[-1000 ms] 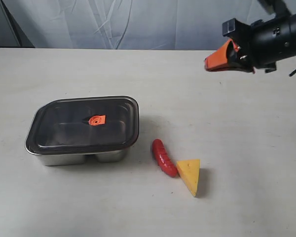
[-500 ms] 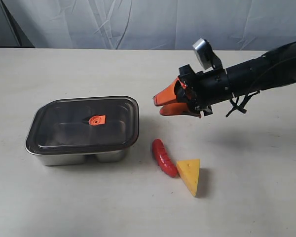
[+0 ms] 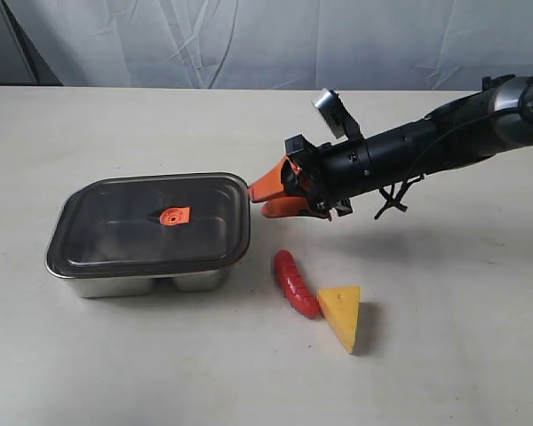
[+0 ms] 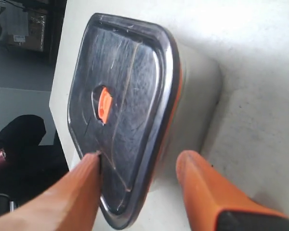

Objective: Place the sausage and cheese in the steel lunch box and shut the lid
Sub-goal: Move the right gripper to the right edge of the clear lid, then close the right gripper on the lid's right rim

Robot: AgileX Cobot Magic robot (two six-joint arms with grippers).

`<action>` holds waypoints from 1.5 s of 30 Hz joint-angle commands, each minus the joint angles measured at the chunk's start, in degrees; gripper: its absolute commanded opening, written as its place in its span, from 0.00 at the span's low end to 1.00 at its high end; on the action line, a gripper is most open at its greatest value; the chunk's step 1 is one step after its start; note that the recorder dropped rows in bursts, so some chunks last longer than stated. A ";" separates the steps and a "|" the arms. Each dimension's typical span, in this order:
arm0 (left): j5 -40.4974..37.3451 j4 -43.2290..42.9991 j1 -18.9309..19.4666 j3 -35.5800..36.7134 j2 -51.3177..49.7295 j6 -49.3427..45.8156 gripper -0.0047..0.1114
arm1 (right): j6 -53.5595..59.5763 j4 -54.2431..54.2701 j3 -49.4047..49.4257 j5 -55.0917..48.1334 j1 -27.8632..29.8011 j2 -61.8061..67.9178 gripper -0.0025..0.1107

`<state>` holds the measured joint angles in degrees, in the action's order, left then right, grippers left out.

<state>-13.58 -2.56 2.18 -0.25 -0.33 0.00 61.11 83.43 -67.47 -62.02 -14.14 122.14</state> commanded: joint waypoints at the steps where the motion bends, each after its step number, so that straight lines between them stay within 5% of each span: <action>1: -0.05 -0.17 0.14 0.25 0.33 0.00 0.04 | 0.59 1.09 -0.32 0.41 -0.95 1.62 0.45; 45: -0.05 -0.17 0.14 0.25 0.33 0.00 0.04 | 1.20 1.66 -0.32 3.92 -5.91 2.77 0.45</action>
<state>-13.58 -2.79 2.18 -0.25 -0.33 0.00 61.65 84.33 -67.56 -58.70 -20.11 125.04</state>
